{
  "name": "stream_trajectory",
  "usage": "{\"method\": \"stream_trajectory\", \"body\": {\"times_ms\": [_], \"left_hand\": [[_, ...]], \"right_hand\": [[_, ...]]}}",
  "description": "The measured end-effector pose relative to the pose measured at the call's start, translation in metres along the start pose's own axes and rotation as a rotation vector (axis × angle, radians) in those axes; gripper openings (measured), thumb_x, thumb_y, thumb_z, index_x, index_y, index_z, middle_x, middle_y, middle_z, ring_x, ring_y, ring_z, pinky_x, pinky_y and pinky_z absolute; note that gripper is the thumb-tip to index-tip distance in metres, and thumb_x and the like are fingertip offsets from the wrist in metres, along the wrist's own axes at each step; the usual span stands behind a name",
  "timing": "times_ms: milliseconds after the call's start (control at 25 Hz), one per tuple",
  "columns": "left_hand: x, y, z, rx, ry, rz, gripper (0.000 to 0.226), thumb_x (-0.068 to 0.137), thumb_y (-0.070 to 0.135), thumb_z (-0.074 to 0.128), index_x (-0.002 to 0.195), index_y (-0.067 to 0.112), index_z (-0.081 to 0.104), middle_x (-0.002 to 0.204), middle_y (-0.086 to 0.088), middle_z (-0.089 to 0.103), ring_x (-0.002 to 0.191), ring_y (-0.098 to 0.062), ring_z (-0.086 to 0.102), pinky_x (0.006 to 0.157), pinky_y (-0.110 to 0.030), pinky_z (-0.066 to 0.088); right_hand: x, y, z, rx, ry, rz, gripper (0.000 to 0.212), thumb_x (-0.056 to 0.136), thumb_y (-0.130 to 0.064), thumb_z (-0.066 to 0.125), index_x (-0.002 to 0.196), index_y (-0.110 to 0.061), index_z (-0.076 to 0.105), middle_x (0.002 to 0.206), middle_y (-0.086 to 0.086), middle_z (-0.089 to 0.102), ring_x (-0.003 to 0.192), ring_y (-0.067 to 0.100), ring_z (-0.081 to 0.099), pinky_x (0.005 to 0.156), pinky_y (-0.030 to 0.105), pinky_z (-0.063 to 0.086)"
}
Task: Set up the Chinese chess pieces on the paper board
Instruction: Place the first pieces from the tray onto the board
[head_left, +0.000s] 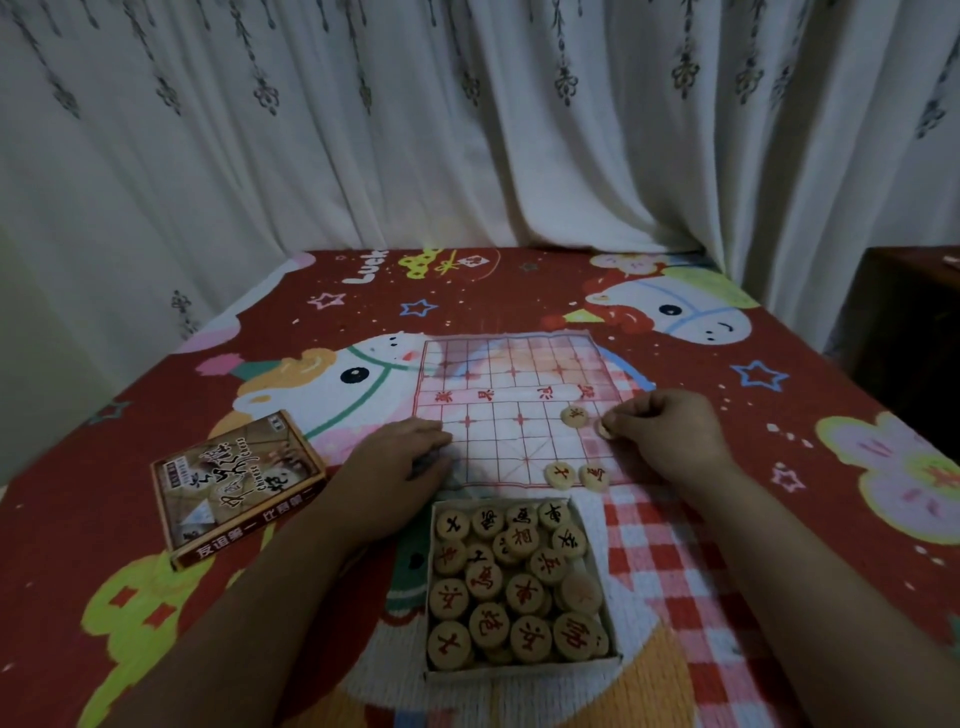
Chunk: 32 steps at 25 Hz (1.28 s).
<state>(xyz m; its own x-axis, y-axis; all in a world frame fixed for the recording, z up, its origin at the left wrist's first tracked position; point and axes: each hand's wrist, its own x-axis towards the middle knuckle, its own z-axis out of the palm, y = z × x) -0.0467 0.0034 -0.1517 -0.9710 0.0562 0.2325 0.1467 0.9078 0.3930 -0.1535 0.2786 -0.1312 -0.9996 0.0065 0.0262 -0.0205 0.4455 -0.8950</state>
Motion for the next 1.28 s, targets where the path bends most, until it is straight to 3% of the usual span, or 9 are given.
{"method": "stream_trajectory", "body": {"times_ms": [120, 320, 560, 680, 760, 880, 1000, 1080, 1280], "left_hand": [[0.000, 0.001, -0.001, 0.003, 0.001, 0.012, 0.039, 0.098, 0.035, 0.050, 0.133, 0.018, 0.057, 0.137, 0.000, 0.054, 0.124, -0.011, 0.046, 0.101, -0.023, 0.033], [-0.001, 0.002, -0.001, 0.000, 0.001, -0.002, 0.040, 0.098, 0.037, 0.048, 0.133, 0.019, 0.056, 0.137, 0.001, 0.053, 0.124, -0.010, 0.045, 0.103, -0.025, 0.033], [0.000, 0.003, -0.001, 0.005, -0.007, -0.016, 0.040, 0.098, 0.038, 0.047, 0.134, 0.020, 0.054, 0.140, 0.002, 0.051, 0.127, -0.011, 0.043, 0.108, -0.029, 0.032], [0.000, 0.002, 0.000, 0.003, -0.014, -0.020, 0.041, 0.098, 0.039, 0.047, 0.134, 0.021, 0.054, 0.141, 0.001, 0.051, 0.128, -0.011, 0.043, 0.110, -0.034, 0.034], [-0.001, 0.002, -0.001, -0.001, -0.016, -0.021, 0.041, 0.098, 0.039, 0.046, 0.134, 0.021, 0.055, 0.141, 0.001, 0.051, 0.128, -0.011, 0.043, 0.110, -0.035, 0.035], [0.000, 0.002, -0.001, -0.003, -0.009, -0.012, 0.040, 0.098, 0.038, 0.047, 0.133, 0.020, 0.055, 0.138, 0.001, 0.053, 0.125, -0.011, 0.045, 0.108, -0.031, 0.035], [0.000, 0.001, 0.000, 0.007, -0.015, -0.025, 0.040, 0.098, 0.039, 0.048, 0.134, 0.021, 0.054, 0.140, 0.002, 0.052, 0.127, -0.010, 0.044, 0.107, -0.028, 0.033], [0.000, 0.001, 0.000, -0.003, -0.010, -0.026, 0.040, 0.098, 0.039, 0.048, 0.134, 0.022, 0.054, 0.140, 0.002, 0.052, 0.127, -0.010, 0.043, 0.108, -0.030, 0.034], [0.000, 0.001, 0.000, -0.002, -0.012, -0.028, 0.039, 0.099, 0.035, 0.046, 0.135, 0.022, 0.053, 0.144, 0.003, 0.048, 0.131, -0.010, 0.039, 0.108, -0.026, 0.028]], "right_hand": [[0.002, 0.004, 0.002, -0.078, 0.008, -0.038, 0.010, 0.080, -0.018, 0.081, 0.071, -0.017, 0.076, 0.078, -0.002, 0.075, 0.080, 0.019, 0.070, 0.081, 0.044, 0.058], [0.001, 0.006, 0.005, -0.193, 0.034, -0.103, 0.017, 0.084, -0.020, 0.077, 0.067, -0.019, 0.074, 0.074, -0.008, 0.073, 0.077, 0.015, 0.068, 0.076, 0.036, 0.056], [-0.017, 0.001, -0.002, -0.055, 0.053, -0.138, 0.014, 0.088, -0.020, 0.073, 0.075, -0.018, 0.074, 0.075, -0.006, 0.073, 0.073, 0.009, 0.067, 0.067, 0.030, 0.053], [-0.038, -0.013, -0.010, 0.080, -0.184, -0.210, 0.003, 0.086, -0.018, 0.076, 0.084, -0.015, 0.076, 0.084, 0.004, 0.076, 0.066, 0.013, 0.068, 0.061, 0.027, 0.055], [-0.053, -0.024, -0.014, 0.082, -0.418, -0.256, 0.005, 0.084, -0.019, 0.078, 0.089, -0.019, 0.077, 0.087, 0.004, 0.077, 0.069, 0.027, 0.069, 0.064, 0.036, 0.057], [-0.073, -0.036, -0.010, -0.168, -0.666, -0.362, 0.013, 0.082, -0.033, 0.079, 0.094, -0.031, 0.076, 0.083, -0.011, 0.074, 0.069, 0.010, 0.069, 0.067, 0.036, 0.059], [-0.087, -0.047, 0.001, -0.494, -0.662, -0.488, 0.027, 0.078, -0.055, 0.074, 0.097, -0.035, 0.070, 0.083, -0.011, 0.068, 0.073, 0.004, 0.064, 0.066, 0.031, 0.056], [-0.093, -0.052, 0.007, -0.650, -0.620, -0.571, 0.031, 0.080, -0.058, 0.070, 0.099, -0.034, 0.067, 0.084, -0.013, 0.064, 0.075, 0.002, 0.060, 0.065, 0.026, 0.052], [-0.097, -0.052, 0.009, -0.643, -0.662, -0.580, 0.023, 0.083, -0.050, 0.066, 0.099, -0.033, 0.065, 0.089, -0.013, 0.064, 0.079, 0.002, 0.060, 0.070, 0.030, 0.056]]}}
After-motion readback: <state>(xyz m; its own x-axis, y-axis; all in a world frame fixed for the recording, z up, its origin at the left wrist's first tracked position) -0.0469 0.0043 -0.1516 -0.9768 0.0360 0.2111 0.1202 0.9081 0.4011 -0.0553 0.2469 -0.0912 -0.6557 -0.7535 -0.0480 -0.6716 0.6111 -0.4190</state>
